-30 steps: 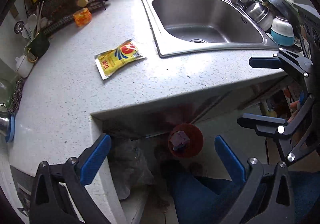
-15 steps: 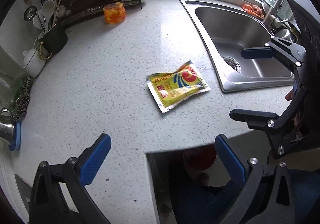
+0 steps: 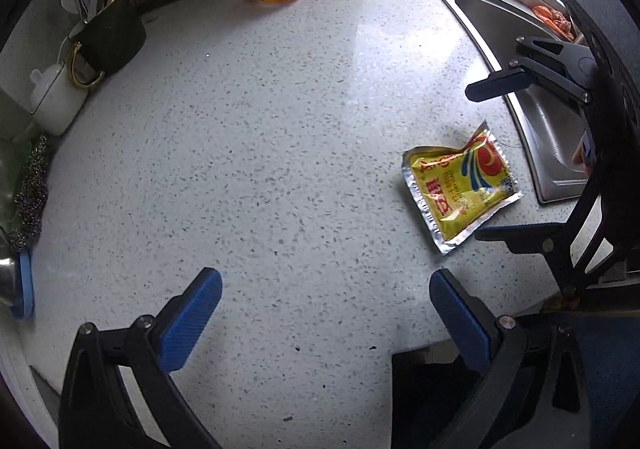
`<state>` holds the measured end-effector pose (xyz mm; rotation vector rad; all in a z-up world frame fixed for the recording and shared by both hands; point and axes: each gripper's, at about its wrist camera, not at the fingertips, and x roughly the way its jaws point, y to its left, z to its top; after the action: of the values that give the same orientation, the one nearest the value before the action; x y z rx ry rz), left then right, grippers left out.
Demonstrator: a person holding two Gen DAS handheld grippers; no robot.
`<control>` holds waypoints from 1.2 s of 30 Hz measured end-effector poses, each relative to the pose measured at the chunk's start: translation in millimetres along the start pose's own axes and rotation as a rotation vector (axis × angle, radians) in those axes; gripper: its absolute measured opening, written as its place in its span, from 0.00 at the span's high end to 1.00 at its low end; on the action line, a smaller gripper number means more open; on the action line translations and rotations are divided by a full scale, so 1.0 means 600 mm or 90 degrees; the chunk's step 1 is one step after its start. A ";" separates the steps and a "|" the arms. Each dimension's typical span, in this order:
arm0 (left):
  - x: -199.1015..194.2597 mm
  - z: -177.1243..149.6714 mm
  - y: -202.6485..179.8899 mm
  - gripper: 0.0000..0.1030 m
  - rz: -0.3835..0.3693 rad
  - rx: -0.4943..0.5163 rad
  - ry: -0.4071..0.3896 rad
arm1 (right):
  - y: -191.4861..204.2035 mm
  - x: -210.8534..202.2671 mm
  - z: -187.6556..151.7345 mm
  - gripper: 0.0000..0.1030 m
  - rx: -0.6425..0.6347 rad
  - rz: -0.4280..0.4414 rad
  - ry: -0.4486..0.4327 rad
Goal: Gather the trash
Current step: 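Grasp the large yellow noodle packet with the right gripper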
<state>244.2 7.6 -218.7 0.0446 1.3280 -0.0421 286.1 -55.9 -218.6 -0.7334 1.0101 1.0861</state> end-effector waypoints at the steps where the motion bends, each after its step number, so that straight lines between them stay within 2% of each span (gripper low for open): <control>1: 0.002 -0.001 0.005 0.00 0.001 -0.004 0.003 | 0.001 0.006 0.003 0.01 -0.014 0.007 0.009; 3: 0.006 -0.005 0.017 0.00 0.001 -0.014 0.006 | 0.003 0.017 0.007 0.01 -0.044 0.029 0.032; 6: 0.008 -0.015 0.027 0.00 -0.008 -0.032 0.007 | 0.010 0.023 0.006 0.01 -0.089 0.034 0.044; 11: 0.016 -0.023 0.037 0.00 -0.015 -0.033 0.012 | 0.025 0.038 0.006 0.01 -0.123 0.062 0.070; 15: 0.013 -0.026 0.029 0.00 -0.016 -0.027 0.014 | 0.043 0.045 0.016 0.01 -0.147 0.072 0.057; 17: 0.009 -0.027 0.020 0.00 -0.020 -0.026 0.012 | 0.053 0.043 0.017 0.05 -0.159 0.077 0.044; 20: 0.007 -0.035 0.008 0.00 -0.024 -0.026 0.012 | 0.066 0.033 0.013 0.19 -0.162 0.083 0.027; 22: 0.007 -0.040 -0.001 0.00 -0.019 -0.029 0.014 | 0.067 0.023 0.006 0.34 -0.158 0.086 0.008; 23: 0.007 -0.044 -0.005 0.00 -0.018 -0.030 0.014 | 0.068 0.019 0.004 0.37 -0.156 0.087 0.001; 24: 0.006 -0.049 -0.008 0.00 -0.017 -0.032 0.012 | 0.068 0.017 0.004 0.44 -0.150 0.087 -0.004; 26: 0.002 -0.051 -0.018 0.00 -0.018 -0.035 0.006 | 0.072 0.012 0.004 0.52 -0.138 0.081 -0.007; 31: -0.013 -0.041 -0.025 0.00 -0.016 -0.035 -0.008 | 0.094 0.004 0.005 0.64 -0.110 0.071 -0.010; 36: -0.023 -0.010 -0.027 0.00 -0.014 -0.016 -0.020 | 0.097 -0.013 -0.002 0.69 -0.058 0.038 -0.025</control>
<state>234.1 -8.2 -206.7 0.0079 1.2975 -0.0454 229.4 -41.4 -212.3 -0.7565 0.9594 1.2001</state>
